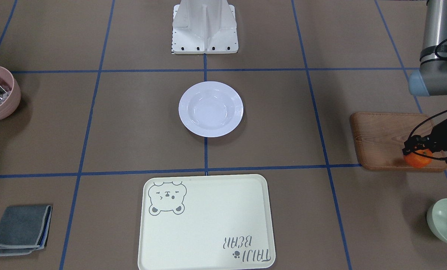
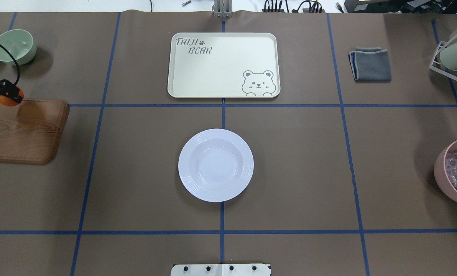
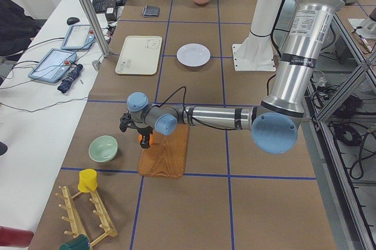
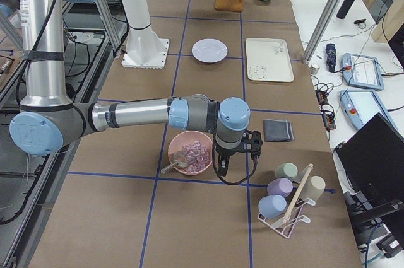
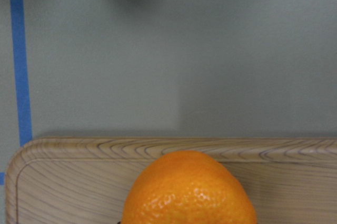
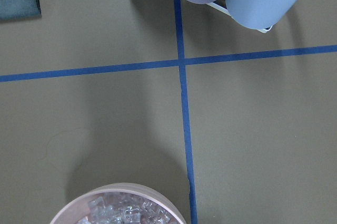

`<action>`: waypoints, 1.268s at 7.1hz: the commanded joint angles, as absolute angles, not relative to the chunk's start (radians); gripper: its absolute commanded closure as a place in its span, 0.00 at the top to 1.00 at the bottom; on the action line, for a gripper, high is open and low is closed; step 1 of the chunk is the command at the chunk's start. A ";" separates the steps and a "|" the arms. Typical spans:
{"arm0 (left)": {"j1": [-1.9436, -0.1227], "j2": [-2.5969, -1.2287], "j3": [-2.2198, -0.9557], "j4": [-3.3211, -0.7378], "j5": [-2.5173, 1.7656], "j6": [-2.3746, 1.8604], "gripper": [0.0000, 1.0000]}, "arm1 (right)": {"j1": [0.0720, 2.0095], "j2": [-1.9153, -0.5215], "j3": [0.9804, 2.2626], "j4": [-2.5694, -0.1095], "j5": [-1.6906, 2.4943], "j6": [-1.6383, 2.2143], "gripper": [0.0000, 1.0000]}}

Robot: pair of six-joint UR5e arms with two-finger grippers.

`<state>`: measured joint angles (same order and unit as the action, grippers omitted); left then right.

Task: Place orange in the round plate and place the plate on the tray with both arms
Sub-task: 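Carry the orange with the left gripper and set it on the white plate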

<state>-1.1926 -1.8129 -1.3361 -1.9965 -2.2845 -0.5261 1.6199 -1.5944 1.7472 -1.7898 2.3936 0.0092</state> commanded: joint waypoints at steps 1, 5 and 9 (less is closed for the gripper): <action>-1.183 -1.891 -1.464 -1.916 -2.286 -0.750 0.00 | 1.611 -1.591 1.755 -1.783 2.390 0.008 1.00; -0.793 -2.142 -1.764 -1.552 -2.147 -1.302 0.00 | 1.603 -1.598 1.756 -1.752 2.393 0.005 1.00; -0.525 -2.385 -1.622 -1.508 -1.973 -1.488 0.00 | 1.603 -1.598 1.759 -1.752 2.463 0.009 1.00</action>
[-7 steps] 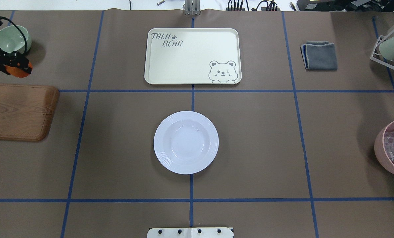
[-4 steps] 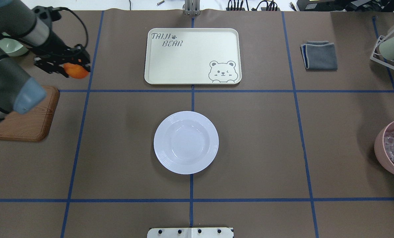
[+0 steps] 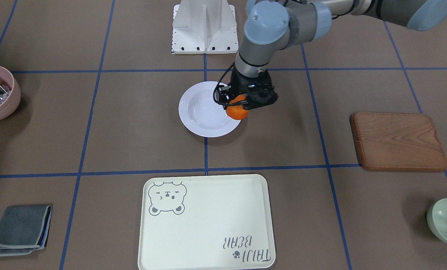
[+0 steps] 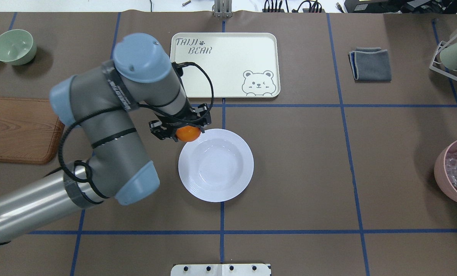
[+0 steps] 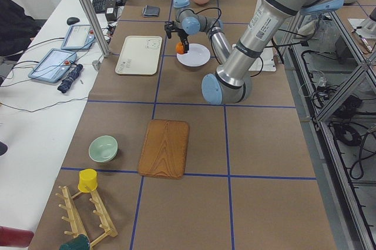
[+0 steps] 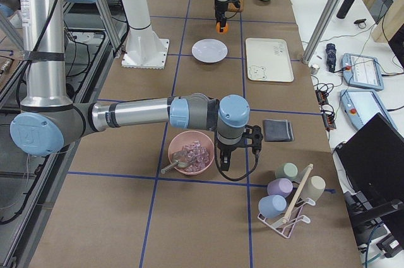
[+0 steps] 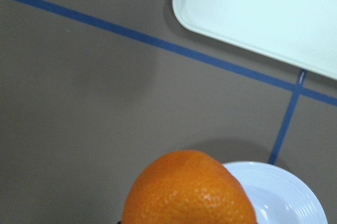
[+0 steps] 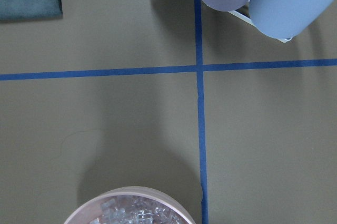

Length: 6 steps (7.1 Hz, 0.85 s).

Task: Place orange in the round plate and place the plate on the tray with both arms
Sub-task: 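Carry the orange with the left gripper and set it on the white plate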

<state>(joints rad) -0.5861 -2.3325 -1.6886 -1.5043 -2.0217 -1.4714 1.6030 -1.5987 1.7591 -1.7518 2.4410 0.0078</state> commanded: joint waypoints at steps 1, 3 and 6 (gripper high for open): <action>-0.502 -2.390 -1.583 -1.526 -1.936 -1.486 0.00 | 1.603 -1.597 1.759 -1.753 2.464 0.009 1.00; -0.483 -2.390 -1.528 -1.580 -1.933 -1.486 0.00 | 1.603 -1.592 1.758 -1.755 2.485 0.011 1.00; -0.463 -2.390 -1.506 -1.595 -1.934 -1.483 0.00 | 1.589 -1.589 1.775 -1.752 2.545 0.070 1.00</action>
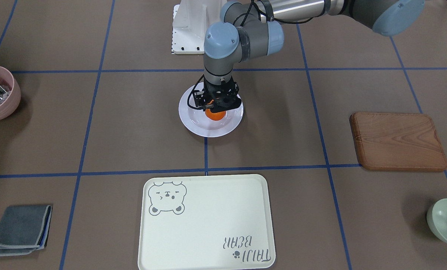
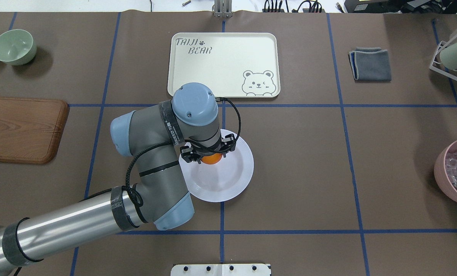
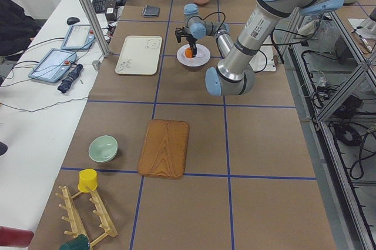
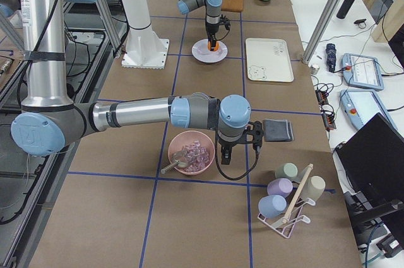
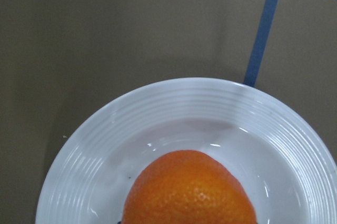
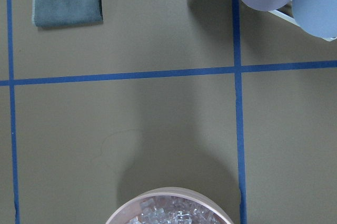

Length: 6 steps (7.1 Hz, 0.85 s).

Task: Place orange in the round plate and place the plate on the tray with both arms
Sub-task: 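Carry the orange with the left gripper and set it on the white plate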

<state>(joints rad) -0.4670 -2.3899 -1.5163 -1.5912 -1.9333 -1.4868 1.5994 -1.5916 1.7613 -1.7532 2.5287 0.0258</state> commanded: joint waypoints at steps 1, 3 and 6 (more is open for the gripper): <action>-0.463 -2.388 -1.503 -1.595 -1.934 -1.480 0.30 | 1.542 -1.586 1.826 -1.750 2.545 0.133 1.00; -0.459 -2.385 -1.503 -1.595 -1.908 -1.479 0.98 | 1.444 -1.516 1.850 -1.595 2.545 0.361 1.00; -0.599 -2.272 -1.729 -1.507 -1.952 -1.249 0.98 | 1.115 -1.392 1.844 -1.153 2.423 1.090 1.00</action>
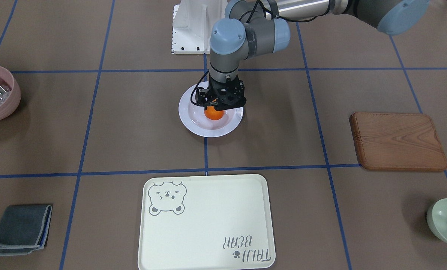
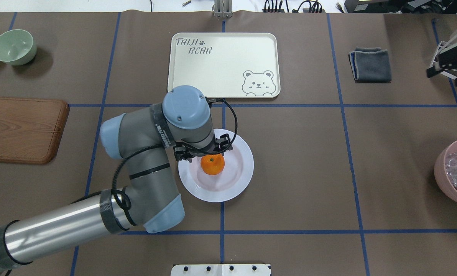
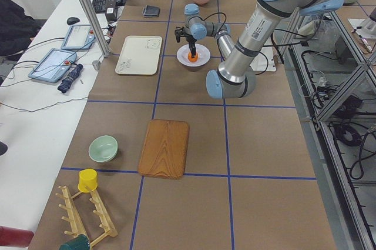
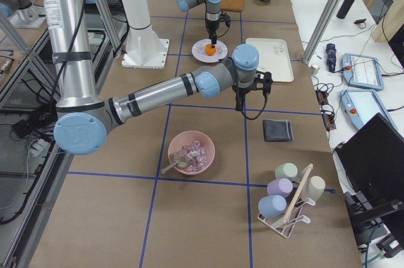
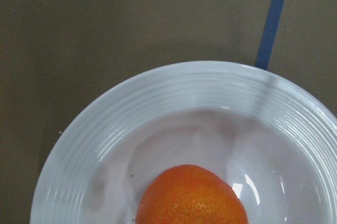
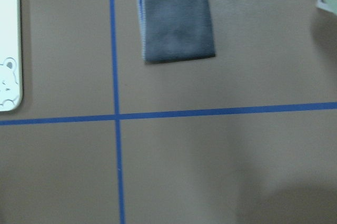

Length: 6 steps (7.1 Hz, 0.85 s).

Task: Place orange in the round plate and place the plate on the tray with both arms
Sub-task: 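Withdraw the left gripper while the right gripper reaches toward the plate rim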

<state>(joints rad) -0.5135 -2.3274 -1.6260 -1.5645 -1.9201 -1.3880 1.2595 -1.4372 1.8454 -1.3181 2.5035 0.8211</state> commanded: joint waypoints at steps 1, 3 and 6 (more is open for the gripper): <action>-0.708 -2.238 -1.799 -1.473 -1.980 -1.159 0.98 | 0.988 -1.379 1.842 -1.026 2.292 1.290 1.00; -0.854 -2.154 -1.789 -1.479 -1.974 -1.166 0.98 | 0.770 -1.374 1.823 -0.791 2.092 1.562 1.00; -0.926 -2.092 -1.721 -1.637 -1.898 -1.155 0.98 | 0.563 -1.212 1.683 -0.648 1.841 1.700 1.00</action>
